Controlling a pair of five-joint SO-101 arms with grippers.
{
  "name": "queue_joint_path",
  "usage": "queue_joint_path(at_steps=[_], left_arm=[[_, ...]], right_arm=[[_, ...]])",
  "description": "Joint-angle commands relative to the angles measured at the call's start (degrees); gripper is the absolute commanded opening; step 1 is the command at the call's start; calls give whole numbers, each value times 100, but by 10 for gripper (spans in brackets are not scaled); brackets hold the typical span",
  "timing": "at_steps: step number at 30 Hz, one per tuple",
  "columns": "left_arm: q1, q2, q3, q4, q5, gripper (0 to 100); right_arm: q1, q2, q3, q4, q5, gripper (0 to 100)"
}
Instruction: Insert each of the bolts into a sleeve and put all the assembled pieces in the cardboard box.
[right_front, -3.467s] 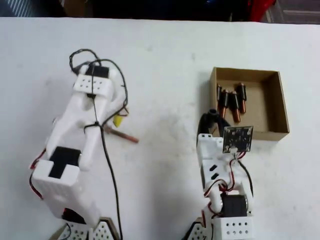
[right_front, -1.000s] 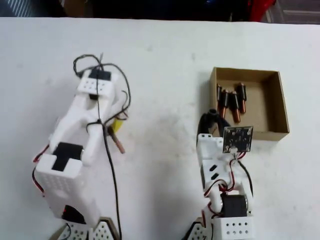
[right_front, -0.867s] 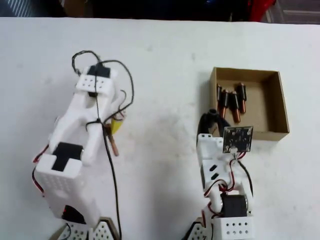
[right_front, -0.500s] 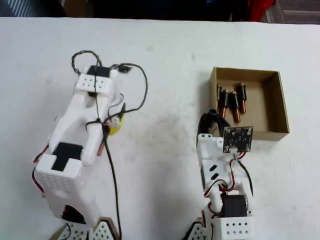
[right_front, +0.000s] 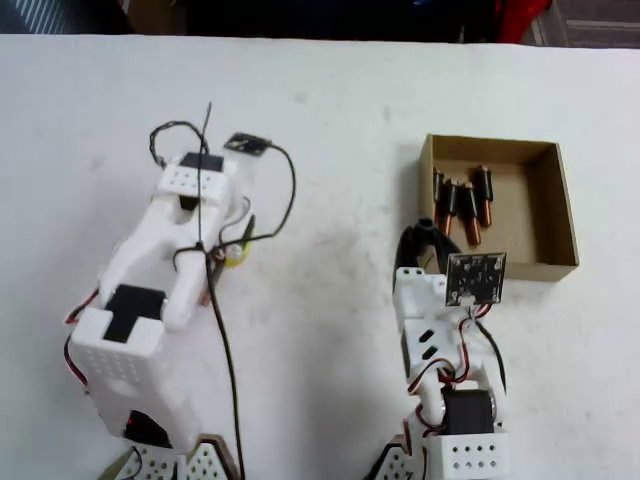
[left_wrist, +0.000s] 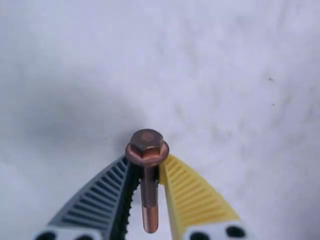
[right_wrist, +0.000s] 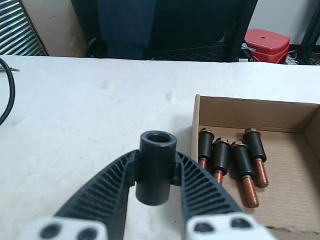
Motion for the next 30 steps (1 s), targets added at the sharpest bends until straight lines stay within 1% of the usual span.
queue_joint_path(at_steps=[1,3,4,16,18,20,25,26,30], left_arm=[[-57,-374,-18,-97,923,38],[-40,-365,26,-97,1327,38],[-40,-365,26,-97,1363,38],[-66,-497,-132,-35,1371,37],[-40,-708,-308,141,1371,18],[-4,-1024,-501,404,1363,22],[171,-2193,-695,1002,1345,22],[207,-2475,-659,1064,1213,22],[321,-3556,-308,1116,255,22]], right_arm=[[66,-75,-88,-101,-26,17],[66,-75,-88,-101,-26,17],[66,-75,-88,-101,-26,17],[66,-75,-79,-92,-26,17],[57,-75,-79,-92,-26,17],[22,-75,-70,-92,-26,17],[4,-75,0,-136,-26,17],[-4,-75,0,-136,-26,17],[-400,-75,9,-127,-26,17]])
